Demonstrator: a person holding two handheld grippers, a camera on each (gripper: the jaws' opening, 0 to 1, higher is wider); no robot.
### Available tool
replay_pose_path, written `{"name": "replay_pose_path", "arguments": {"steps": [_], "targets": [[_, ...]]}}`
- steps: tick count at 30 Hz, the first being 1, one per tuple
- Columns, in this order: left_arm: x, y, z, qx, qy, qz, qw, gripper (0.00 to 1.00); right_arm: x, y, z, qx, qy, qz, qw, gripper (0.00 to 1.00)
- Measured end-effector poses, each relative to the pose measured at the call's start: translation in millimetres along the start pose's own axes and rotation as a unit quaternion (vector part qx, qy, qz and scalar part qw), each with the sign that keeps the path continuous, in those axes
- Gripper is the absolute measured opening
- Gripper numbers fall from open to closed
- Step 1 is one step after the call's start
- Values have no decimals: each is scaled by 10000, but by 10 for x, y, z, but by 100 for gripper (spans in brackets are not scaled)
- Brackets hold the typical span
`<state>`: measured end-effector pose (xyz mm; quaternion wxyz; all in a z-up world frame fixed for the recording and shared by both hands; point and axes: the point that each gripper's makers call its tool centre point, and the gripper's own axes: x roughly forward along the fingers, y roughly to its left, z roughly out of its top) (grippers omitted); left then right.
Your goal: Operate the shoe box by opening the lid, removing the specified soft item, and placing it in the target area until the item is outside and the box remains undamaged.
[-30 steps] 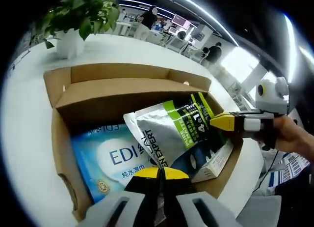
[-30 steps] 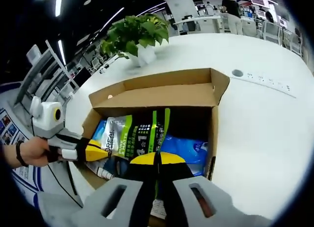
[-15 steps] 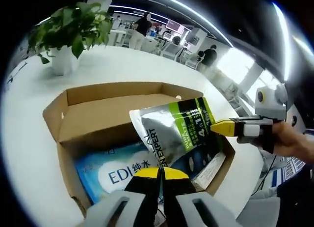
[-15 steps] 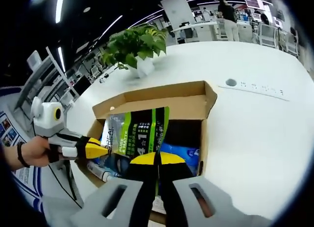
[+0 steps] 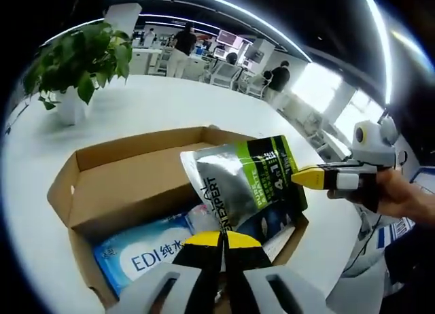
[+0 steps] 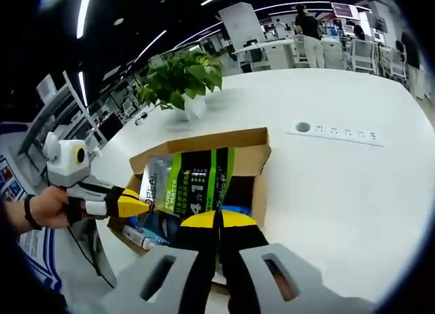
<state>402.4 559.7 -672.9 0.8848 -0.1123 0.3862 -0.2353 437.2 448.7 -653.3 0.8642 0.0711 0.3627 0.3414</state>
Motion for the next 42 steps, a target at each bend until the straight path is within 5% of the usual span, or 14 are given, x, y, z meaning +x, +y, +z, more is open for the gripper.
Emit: {"name": "replay_pose_path", "arguments": {"steps": [8, 27, 36, 42], "targets": [[136, -312, 100, 272, 84, -214, 9994, 0, -303, -260, -42, 193, -167, -226, 9994, 0], [796, -1583, 39, 1028, 512, -1037, 9880, 0, -1339, -1170, -412, 754, -448, -1018, 9909, 0], [1038, -1931, -111, 1123, 708, -1181, 9841, 0, -1595, -1481, -674, 973, -379, -1215, 9871, 0], [1176, -1998, -201, 1109, 823, -1166, 9835, 0, -1606, -1637, -767, 1042, -282, -1258, 9862, 0]]}}
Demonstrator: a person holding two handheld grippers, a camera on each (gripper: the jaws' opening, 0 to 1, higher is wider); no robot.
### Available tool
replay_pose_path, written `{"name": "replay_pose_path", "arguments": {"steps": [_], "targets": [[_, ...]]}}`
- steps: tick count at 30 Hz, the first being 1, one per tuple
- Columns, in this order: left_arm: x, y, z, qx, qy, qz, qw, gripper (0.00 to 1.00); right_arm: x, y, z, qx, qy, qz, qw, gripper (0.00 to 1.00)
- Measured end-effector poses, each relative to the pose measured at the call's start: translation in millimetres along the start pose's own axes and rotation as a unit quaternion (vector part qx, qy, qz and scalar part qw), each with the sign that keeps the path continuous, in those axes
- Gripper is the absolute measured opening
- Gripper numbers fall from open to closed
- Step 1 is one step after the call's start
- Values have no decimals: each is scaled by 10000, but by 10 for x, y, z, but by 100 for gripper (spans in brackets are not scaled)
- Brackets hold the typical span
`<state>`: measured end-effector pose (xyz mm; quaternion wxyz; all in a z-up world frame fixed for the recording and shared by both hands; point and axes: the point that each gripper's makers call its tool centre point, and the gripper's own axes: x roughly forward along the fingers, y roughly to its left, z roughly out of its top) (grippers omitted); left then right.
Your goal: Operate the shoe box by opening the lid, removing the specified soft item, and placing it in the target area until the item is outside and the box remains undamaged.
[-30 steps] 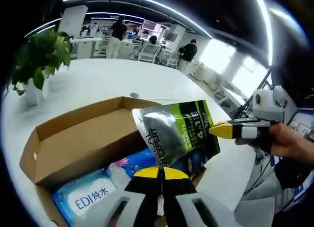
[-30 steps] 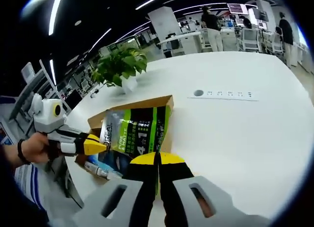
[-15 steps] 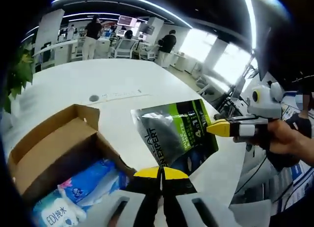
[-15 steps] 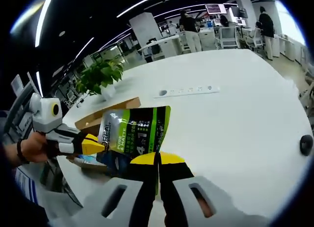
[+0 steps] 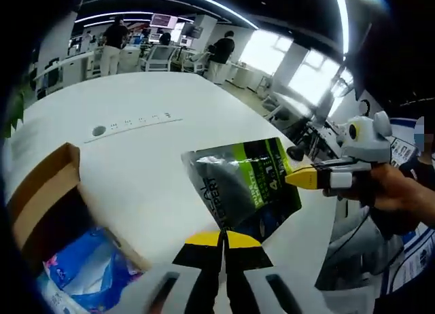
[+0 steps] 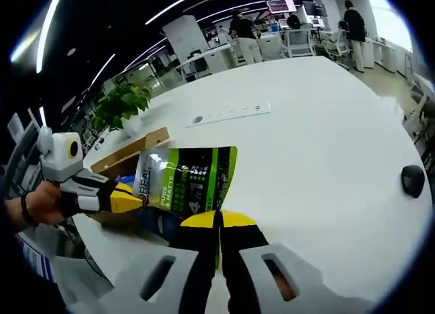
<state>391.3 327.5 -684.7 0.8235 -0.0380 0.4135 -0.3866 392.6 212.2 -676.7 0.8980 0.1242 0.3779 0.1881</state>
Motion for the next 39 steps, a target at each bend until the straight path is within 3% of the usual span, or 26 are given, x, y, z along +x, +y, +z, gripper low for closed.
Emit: {"name": "replay_pose_path", "arguments": {"steps": [10, 22, 28, 30, 39], "targets": [[278, 81, -80, 2, 286, 166, 9995, 0, 182, -208, -106, 100, 253, 1, 9996, 0], [567, 169, -307, 474, 905, 440, 9938, 0, 433, -409, -339, 199, 671, -10, 9975, 0], [631, 216, -437, 338, 1149, 591, 9910, 0, 518, -452, -451, 207, 832, 23, 9963, 0], [645, 234, -452, 515, 1243, 707, 9884, 0, 538, -462, -498, 237, 883, 30, 9958, 0], [712, 258, -553, 452, 1557, 870, 9829, 1, 577, -497, -618, 316, 1005, 10, 9944, 0]]}}
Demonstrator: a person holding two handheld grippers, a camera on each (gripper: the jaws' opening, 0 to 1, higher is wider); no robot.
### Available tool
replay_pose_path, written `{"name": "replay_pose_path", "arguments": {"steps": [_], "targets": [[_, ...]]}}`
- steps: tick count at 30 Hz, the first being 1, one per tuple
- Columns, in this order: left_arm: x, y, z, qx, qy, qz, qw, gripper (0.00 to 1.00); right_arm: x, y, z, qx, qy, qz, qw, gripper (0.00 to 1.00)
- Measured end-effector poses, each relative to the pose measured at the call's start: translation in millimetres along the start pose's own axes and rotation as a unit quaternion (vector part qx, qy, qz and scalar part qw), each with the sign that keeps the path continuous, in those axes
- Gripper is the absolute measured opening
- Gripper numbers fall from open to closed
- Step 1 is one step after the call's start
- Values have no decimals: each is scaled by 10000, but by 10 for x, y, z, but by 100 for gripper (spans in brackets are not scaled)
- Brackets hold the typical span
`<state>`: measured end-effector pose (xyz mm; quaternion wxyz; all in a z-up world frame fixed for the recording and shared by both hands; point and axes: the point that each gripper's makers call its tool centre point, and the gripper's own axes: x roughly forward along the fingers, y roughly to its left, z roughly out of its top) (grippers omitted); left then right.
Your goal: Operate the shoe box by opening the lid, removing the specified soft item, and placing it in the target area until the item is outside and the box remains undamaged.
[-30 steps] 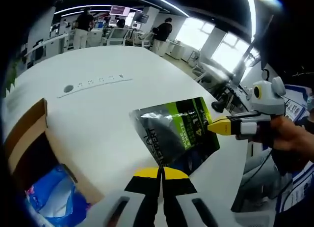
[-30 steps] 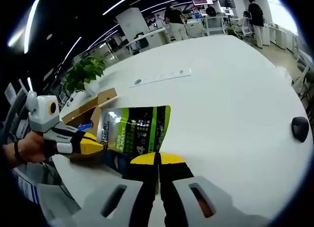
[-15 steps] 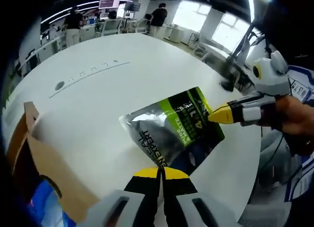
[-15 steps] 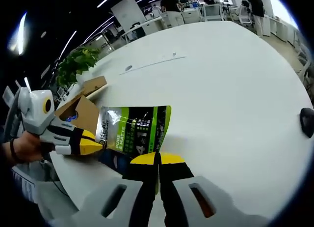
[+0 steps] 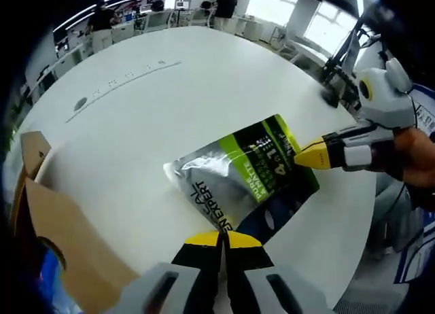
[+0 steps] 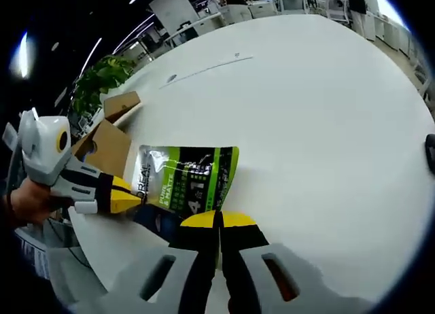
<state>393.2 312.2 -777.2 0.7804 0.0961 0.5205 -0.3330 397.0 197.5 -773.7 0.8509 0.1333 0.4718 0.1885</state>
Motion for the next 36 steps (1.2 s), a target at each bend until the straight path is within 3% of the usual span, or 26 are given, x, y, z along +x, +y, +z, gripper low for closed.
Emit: {"name": "replay_pose_path", "arguments": {"steps": [25, 32, 36], "targets": [[-16, -3, -49, -145, 121, 72, 9998, 3, 83, -62, 5, -24, 43, -57, 10000, 1], [-81, -20, -61, -40, 102, 122, 9999, 11, 59, -79, 16, -59, 34, -136, 9999, 4], [-157, -19, -35, 5, 48, 167, 9998, 17, 14, -62, 7, -94, 20, -122, 9999, 11]]}}
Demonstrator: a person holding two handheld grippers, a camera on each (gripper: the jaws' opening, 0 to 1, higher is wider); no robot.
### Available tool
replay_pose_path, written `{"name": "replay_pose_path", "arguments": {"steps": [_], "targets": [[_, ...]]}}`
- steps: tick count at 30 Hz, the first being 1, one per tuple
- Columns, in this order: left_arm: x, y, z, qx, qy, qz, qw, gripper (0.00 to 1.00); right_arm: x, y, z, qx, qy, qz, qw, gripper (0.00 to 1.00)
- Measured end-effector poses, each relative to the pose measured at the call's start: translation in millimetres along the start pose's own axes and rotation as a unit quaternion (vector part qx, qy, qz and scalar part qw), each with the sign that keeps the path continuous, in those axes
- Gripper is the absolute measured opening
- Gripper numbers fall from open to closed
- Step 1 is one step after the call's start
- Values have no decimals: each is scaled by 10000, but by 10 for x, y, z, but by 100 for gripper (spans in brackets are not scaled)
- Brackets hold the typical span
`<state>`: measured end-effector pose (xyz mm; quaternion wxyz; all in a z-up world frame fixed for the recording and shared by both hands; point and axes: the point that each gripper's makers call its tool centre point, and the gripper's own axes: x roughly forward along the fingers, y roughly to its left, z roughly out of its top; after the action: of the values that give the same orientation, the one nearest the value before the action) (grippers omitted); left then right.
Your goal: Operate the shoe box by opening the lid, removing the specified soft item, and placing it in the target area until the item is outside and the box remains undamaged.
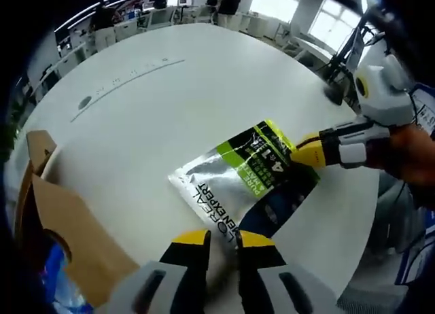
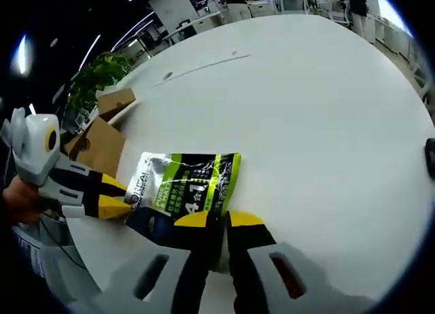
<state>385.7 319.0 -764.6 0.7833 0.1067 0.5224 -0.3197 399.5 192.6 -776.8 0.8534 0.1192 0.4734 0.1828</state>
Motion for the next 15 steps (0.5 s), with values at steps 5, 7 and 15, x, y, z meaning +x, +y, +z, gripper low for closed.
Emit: {"name": "replay_pose_path", "arguments": {"steps": [5, 7, 15], "targets": [[-159, 0, 48, 10, -206, -11, 9998, 18, -125, -47, 51, -25, -126, -141, 9998, 15], [-221, -8, 86, -45, -398, -85, 9992, 20, -165, -41, 82, 8, -212, -141, 9997, 15], [-397, -48, 181, -325, -1046, -493, 9928, 22, -286, 120, 160, -116, -398, -124, 9991, 16]]}}
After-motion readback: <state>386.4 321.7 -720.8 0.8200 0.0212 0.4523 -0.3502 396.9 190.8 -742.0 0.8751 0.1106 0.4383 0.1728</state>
